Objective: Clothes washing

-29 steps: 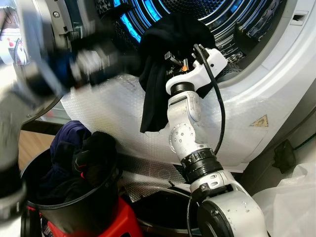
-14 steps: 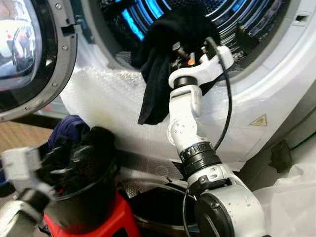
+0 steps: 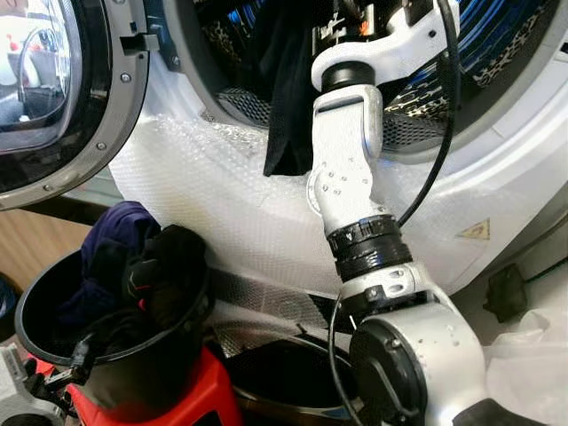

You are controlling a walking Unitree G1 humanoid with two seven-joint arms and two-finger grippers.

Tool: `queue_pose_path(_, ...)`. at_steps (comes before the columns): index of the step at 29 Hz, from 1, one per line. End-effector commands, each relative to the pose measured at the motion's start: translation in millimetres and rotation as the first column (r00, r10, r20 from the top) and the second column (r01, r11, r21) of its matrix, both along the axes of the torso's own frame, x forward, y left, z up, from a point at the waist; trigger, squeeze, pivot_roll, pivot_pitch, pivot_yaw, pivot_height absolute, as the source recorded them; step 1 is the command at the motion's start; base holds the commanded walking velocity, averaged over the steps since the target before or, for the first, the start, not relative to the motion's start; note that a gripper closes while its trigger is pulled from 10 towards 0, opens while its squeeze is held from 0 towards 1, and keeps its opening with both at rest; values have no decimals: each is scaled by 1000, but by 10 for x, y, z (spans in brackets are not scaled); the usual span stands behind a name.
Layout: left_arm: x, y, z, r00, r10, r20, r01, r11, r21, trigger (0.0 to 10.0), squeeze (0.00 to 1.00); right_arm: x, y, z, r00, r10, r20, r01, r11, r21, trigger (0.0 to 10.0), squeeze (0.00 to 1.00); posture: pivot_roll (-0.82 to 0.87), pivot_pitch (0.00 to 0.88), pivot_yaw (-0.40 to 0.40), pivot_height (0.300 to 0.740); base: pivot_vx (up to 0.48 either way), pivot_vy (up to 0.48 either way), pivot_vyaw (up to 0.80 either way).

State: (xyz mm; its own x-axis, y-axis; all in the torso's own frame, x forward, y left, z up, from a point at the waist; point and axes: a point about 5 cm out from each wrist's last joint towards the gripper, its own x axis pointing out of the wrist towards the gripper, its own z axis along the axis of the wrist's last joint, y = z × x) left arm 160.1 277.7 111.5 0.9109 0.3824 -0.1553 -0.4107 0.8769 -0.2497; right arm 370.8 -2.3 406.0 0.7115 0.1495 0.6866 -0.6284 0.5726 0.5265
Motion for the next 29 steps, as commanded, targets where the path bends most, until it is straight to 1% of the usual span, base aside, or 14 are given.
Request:
queue_pose_path(1,-32,-15,-40,1000,21,-17,-21,1000,8,10000,0,-18,62,115,999,-29,37,32,997,-77,0,0,247,46,-96,740,0,0,0)
queue_pose_path(5,-73,-122,-74,999,37,-20,-37,999,5,10000,0,39,157,131,995,-101,9,100,964,-247,0,0,292,60,-124,740,0,0,0)
queue_pose_path(7,-87,-141,-79,999,45,-22,-45,999,-2,10000,0,51,158,132,994,-111,-1,107,957,-268,0,0,305,66,-130,740,0,0,0)
queue_pose_path(8,-135,-146,-114,997,66,-30,-67,998,-10,10000,0,76,158,134,984,-179,-7,165,919,-358,0,0,325,77,-145,740,0,0,0)
queue_pose_path(12,-238,-215,-151,994,100,-46,-101,995,-24,10000,0,153,47,163,944,-330,8,285,803,-524,0,0,384,108,-178,740,0,0,0)
queue_pose_path(14,-254,-234,-150,993,105,-44,-106,994,-24,10000,0,168,9,171,933,-361,13,309,780,-544,0,0,403,120,-189,740,0,0,0)
queue_pose_path(16,-318,-293,-145,992,122,-41,-123,992,-25,10000,0,228,-147,187,889,-458,5,373,717,-588,0,0,440,135,-205,740,0,0,0)
queue_pose_path(19,-357,-316,-143,990,139,-40,-140,990,-31,10000,0,254,-247,208,862,-507,4,406,687,-603,0,0,443,146,-205,740,0,0,0)
queue_pose_path(20,-392,-332,-154,987,154,-46,-156,987,-36,10000,0,289,-393,222,809,-588,16,465,622,-630,0,0,451,148,-215,740,0,0,0)
queue_pose_path(22,-405,-338,-160,986,162,-49,-164,986,-38,10000,0,315,-515,219,764,-646,12,502,582,-639,0,0,454,148,-217,740,0,0,0)
queue_pose_path(23,-405,-338,-160,986,162,-49,-164,986,-38,10000,0,315,-515,219,764,-646,12,502,582,-639,0,0,454,148,-217,740,0,0,0)
queue_pose_path(24,-410,-343,-160,985,168,-48,-170,985,-40,10000,0,347,-665,197,715,-699,-21,530,561,-636,0,0,451,148,-216,740,0,0,0)
queue_pose_path(25,-408,-347,-155,983,178,-43,-180,983,-42,10000,0,395,-922,129,631,-769,-98,565,543,-622,0,0,453,145,-218,740,0,0,0)
queue_pose_path(29,-402,-332,-155,981,190,-42,-191,981,-41,10000,0,431,-1115,32,581,-791,-192,574,566,-592,0,0,433,141,-205,740,0,0,0)
